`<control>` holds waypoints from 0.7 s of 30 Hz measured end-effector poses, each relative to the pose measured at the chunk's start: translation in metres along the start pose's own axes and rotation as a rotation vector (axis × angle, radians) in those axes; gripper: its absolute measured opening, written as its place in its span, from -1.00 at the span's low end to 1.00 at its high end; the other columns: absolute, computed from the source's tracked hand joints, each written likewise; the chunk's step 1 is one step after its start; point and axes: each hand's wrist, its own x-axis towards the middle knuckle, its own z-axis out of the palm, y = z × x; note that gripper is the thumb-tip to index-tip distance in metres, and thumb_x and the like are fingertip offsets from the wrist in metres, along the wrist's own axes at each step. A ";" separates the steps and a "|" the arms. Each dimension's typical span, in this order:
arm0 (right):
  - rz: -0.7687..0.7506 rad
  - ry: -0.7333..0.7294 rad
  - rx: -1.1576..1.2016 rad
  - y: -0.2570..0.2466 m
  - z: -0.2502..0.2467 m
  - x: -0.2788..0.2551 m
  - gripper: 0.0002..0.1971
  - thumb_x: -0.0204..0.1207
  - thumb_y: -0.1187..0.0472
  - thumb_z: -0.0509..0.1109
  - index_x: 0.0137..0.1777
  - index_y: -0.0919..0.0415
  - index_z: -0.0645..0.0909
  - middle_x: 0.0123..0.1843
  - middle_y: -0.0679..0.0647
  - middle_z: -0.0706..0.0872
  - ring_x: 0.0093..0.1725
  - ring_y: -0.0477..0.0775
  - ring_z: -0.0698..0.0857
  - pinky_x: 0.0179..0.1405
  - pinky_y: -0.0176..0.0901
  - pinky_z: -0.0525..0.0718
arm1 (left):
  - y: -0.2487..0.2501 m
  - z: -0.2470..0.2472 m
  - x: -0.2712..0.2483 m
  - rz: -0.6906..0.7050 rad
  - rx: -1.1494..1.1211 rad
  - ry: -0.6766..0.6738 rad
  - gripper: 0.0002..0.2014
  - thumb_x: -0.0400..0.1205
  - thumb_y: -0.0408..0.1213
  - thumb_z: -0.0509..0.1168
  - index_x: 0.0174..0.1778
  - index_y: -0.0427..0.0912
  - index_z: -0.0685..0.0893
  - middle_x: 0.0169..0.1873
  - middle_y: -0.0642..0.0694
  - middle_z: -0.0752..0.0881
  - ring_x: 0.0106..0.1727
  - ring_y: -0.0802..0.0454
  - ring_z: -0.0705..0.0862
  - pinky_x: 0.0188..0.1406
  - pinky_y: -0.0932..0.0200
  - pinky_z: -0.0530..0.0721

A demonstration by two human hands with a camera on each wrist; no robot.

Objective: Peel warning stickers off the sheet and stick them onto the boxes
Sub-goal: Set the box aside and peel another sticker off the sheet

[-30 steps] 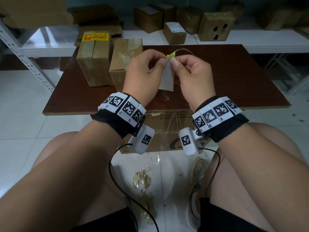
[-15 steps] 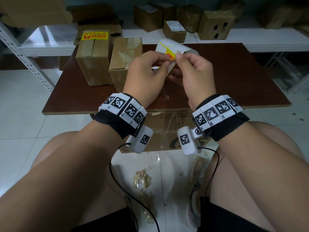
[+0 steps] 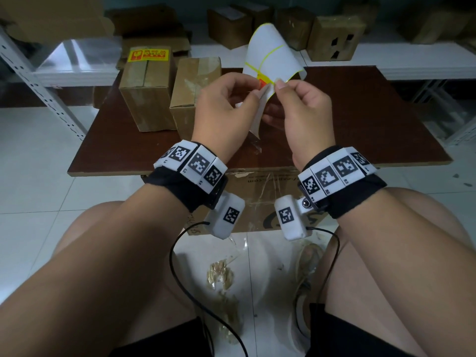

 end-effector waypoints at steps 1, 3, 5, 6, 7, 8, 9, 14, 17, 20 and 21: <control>-0.012 -0.003 -0.012 0.000 0.000 0.000 -0.81 0.82 0.25 0.38 0.01 0.31 0.74 -0.18 0.20 0.83 -0.23 -0.05 0.82 -0.15 -0.13 0.84 | 0.001 0.000 -0.001 0.019 0.022 -0.007 -0.85 0.68 -0.31 0.45 0.11 -0.21 0.86 -0.02 -0.04 0.89 0.02 0.00 0.87 0.11 0.00 0.86; -0.048 -0.014 -0.029 0.002 0.001 0.000 -0.79 0.82 0.24 0.38 0.02 0.36 0.74 -0.06 0.49 0.82 -0.17 0.06 0.81 -0.11 -0.05 0.85 | 0.002 0.001 -0.003 0.045 0.080 -0.031 -0.83 0.72 -0.36 0.40 0.18 -0.19 0.84 -0.01 0.08 0.85 -0.06 0.00 0.84 0.01 0.09 0.83; -0.088 -0.031 -0.047 0.002 0.002 -0.001 -0.74 0.80 0.21 0.38 0.01 0.44 0.73 -0.03 0.56 0.79 -0.17 0.13 0.78 -0.10 0.03 0.83 | 0.001 0.000 -0.003 0.082 0.139 -0.055 -0.77 0.73 -0.37 0.34 0.25 -0.16 0.81 0.02 0.14 0.81 -0.13 0.04 0.81 -0.07 0.15 0.80; -0.103 -0.040 -0.058 0.002 0.002 -0.001 -0.73 0.79 0.20 0.38 -0.02 0.42 0.72 -0.10 0.53 0.78 -0.18 0.13 0.76 -0.10 0.04 0.82 | 0.001 0.000 -0.003 0.101 0.164 -0.063 -0.75 0.72 -0.38 0.32 0.28 -0.15 0.80 0.04 0.14 0.79 -0.17 0.14 0.78 -0.10 0.21 0.78; -0.113 -0.049 -0.066 0.002 0.003 -0.002 -0.74 0.79 0.20 0.37 -0.06 0.36 0.72 -0.16 0.45 0.76 -0.18 0.13 0.74 -0.11 0.05 0.82 | 0.000 -0.001 -0.004 0.113 0.177 -0.067 -0.74 0.72 -0.39 0.31 0.29 -0.16 0.78 0.04 0.14 0.78 -0.21 0.24 0.74 -0.15 0.29 0.72; -0.120 -0.057 -0.076 0.002 0.003 -0.002 -0.76 0.79 0.20 0.37 -0.10 0.29 0.72 -0.17 0.36 0.76 -0.18 0.13 0.73 -0.11 0.05 0.82 | 0.001 -0.001 -0.004 0.114 0.176 -0.071 -0.73 0.72 -0.40 0.30 0.30 -0.16 0.77 0.01 0.12 0.78 -0.26 0.31 0.70 -0.20 0.37 0.65; -0.125 -0.063 -0.087 0.002 0.003 -0.002 -0.76 0.79 0.20 0.36 -0.11 0.24 0.71 -0.16 0.29 0.76 -0.17 0.12 0.73 -0.10 0.05 0.82 | 0.001 -0.001 -0.004 0.105 0.163 -0.075 -0.73 0.72 -0.42 0.31 0.30 -0.17 0.76 -0.01 0.07 0.79 -0.29 0.35 0.69 -0.22 0.44 0.61; -0.127 -0.071 -0.110 0.002 0.002 -0.002 -0.76 0.80 0.22 0.36 -0.12 0.22 0.70 -0.16 0.34 0.75 -0.13 0.11 0.73 -0.02 0.15 0.86 | 0.004 0.001 -0.003 0.059 0.073 -0.062 -0.79 0.77 -0.40 0.33 0.29 -0.24 0.77 0.07 0.02 0.84 -0.06 0.29 0.83 -0.11 0.43 0.71; -0.131 -0.078 -0.113 0.003 0.003 -0.002 -0.77 0.77 0.16 0.36 -0.11 0.21 0.71 -0.01 0.56 0.76 -0.07 0.16 0.73 0.05 0.37 0.85 | 0.005 0.000 -0.002 -0.013 0.011 -0.082 -0.78 0.80 -0.43 0.28 0.31 -0.25 0.74 0.07 -0.07 0.86 -0.04 0.25 0.82 -0.19 0.41 0.71; -0.137 -0.057 -0.142 0.005 0.003 -0.001 -0.65 0.72 0.04 0.39 -0.07 0.37 0.68 -0.02 0.66 0.66 -0.12 0.24 0.63 -0.06 0.52 0.76 | 0.006 -0.003 -0.001 -0.052 -0.022 -0.102 -0.71 0.75 -0.41 0.21 0.35 -0.21 0.70 0.10 -0.07 0.86 -0.01 0.22 0.83 -0.06 0.30 0.75; -0.137 -0.053 -0.141 0.005 0.003 -0.001 -0.63 0.71 0.01 0.39 -0.06 0.39 0.67 -0.07 0.67 0.63 -0.14 0.22 0.60 -0.13 0.47 0.73 | 0.007 -0.004 -0.001 -0.057 -0.028 -0.106 -0.68 0.71 -0.36 0.21 0.35 -0.19 0.70 0.12 -0.07 0.86 0.05 0.19 0.83 0.02 0.25 0.77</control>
